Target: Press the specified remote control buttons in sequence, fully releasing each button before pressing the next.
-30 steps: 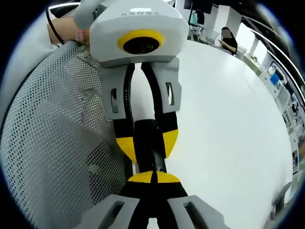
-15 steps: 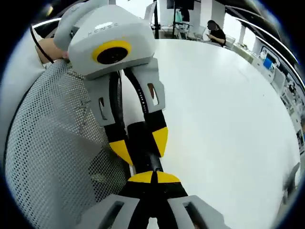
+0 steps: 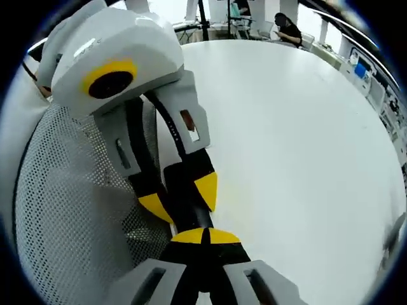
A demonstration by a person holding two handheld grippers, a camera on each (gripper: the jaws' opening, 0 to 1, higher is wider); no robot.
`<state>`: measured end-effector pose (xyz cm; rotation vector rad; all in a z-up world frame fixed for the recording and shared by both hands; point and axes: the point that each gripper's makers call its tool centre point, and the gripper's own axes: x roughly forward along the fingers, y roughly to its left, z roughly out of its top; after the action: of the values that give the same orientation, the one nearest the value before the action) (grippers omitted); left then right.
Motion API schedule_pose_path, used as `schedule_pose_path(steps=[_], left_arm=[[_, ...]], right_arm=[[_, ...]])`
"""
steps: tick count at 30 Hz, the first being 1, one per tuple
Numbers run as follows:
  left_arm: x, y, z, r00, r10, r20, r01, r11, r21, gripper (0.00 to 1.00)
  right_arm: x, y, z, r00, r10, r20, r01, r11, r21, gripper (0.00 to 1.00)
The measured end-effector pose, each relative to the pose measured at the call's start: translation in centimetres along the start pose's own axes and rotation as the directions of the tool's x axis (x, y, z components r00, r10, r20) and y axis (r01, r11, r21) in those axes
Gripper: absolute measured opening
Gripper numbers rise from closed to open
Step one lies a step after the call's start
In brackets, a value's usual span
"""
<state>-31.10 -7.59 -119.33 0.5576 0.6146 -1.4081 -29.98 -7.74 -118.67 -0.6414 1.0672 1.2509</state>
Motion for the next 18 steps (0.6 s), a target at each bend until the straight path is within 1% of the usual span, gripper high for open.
schedule_pose_path(steps=[4,7,9,11,13,14,15,16,17,18], left_arm=[[0.0,0.0,0.0,1.000,-0.001,0.000,0.001,1.000,0.002,0.24],[0.0,0.0,0.1,1.000,-0.001,0.000,0.001,1.000,0.003,0.24],[0.0,0.0,0.1,1.000,-0.001,0.000,0.001,1.000,0.002,0.24],[-0.1,0.0,0.1,1.000,0.000,0.000,0.000,1.000,0.000,0.24],[-0.1,0.0,0.1,1.000,0.000,0.000,0.000,1.000,-0.002,0.24],[-0.1,0.0,0.1,1.000,0.000,0.000,0.000,1.000,-0.001,0.24],[-0.1,0.0,0.1,1.000,0.000,0.001,0.000,1.000,-0.001,0.24],[-0.1,0.0,0.1,1.000,0.000,0.000,0.000,1.000,-0.001,0.24],[-0.1,0.0,0.1,1.000,0.000,0.001,0.000,1.000,-0.001,0.24],[-0.1,0.0,0.1,1.000,0.000,0.000,0.000,1.000,-0.002,0.24]], right_arm=[[0.1,-0.2,0.1,0.999,0.030,-0.039,-0.027,0.997,0.069,0.00],[0.2,-0.3,0.1,0.997,0.042,-0.058,-0.038,0.997,0.070,0.00],[0.1,-0.3,0.0,0.997,0.049,-0.056,-0.045,0.996,0.077,0.00],[0.1,-0.1,0.0,0.999,0.039,-0.037,-0.036,0.997,0.072,0.00],[0.1,-0.2,0.2,1.000,0.003,0.000,-0.003,1.000,0.000,0.00],[0.1,-0.2,0.3,1.000,-0.023,0.021,0.023,1.000,-0.018,0.00],[0.2,-0.1,0.6,0.996,-0.060,0.059,0.062,0.998,-0.026,0.00],[0.4,-0.1,0.9,0.993,-0.080,0.085,0.084,0.996,-0.044,0.00],[0.5,0.2,1.2,0.992,-0.079,0.097,0.086,0.994,-0.063,0.00],[0.5,0.4,1.0,0.994,-0.077,0.084,0.083,0.994,-0.067,0.00]])
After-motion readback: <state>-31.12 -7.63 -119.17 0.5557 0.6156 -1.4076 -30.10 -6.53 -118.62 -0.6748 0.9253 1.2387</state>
